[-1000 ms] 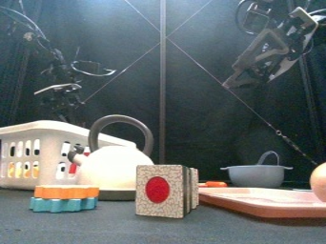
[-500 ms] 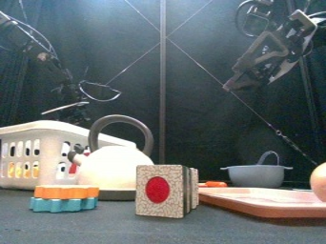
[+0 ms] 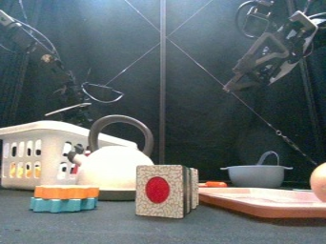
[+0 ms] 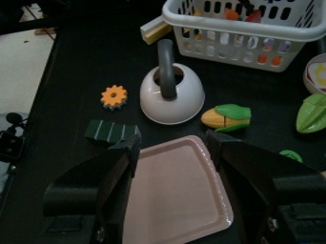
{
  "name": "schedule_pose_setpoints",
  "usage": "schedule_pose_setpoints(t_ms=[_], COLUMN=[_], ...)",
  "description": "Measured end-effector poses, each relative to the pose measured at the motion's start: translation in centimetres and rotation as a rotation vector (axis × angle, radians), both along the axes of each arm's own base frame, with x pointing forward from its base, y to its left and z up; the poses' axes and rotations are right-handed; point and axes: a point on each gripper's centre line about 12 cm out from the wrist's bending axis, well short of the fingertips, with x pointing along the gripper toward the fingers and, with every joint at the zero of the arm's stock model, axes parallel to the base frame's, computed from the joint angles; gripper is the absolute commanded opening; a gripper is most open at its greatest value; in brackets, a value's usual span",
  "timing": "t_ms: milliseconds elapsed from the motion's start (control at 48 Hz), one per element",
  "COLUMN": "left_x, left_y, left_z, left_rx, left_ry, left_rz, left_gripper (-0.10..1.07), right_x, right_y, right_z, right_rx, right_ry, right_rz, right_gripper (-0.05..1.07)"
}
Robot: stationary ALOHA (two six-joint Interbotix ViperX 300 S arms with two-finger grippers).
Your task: Grab iron
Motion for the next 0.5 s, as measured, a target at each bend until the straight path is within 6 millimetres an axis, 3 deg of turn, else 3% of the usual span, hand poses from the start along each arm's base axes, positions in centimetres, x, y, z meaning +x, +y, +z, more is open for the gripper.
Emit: schedule_pose_setpoints(t_ms=[271, 500], left_x=[-0.5, -0.6], left_y=[-1.0, -1.2], left_z=[0.9, 0.0], left_rx=[0.004, -0.006], left_ry=[-0.035, -0.026], left_rz=[-0.019, -0.024], left_gripper=[0.78, 0.78], right_x=[0.0, 0.0], right_y=[0.0, -0.1], right_z=[-0.1, 0.0], right_rx=[0.001, 0.003], right_ry=[0.002, 0.000], right_rz=[-0.001, -0.004], right_gripper=[0.91, 0.91])
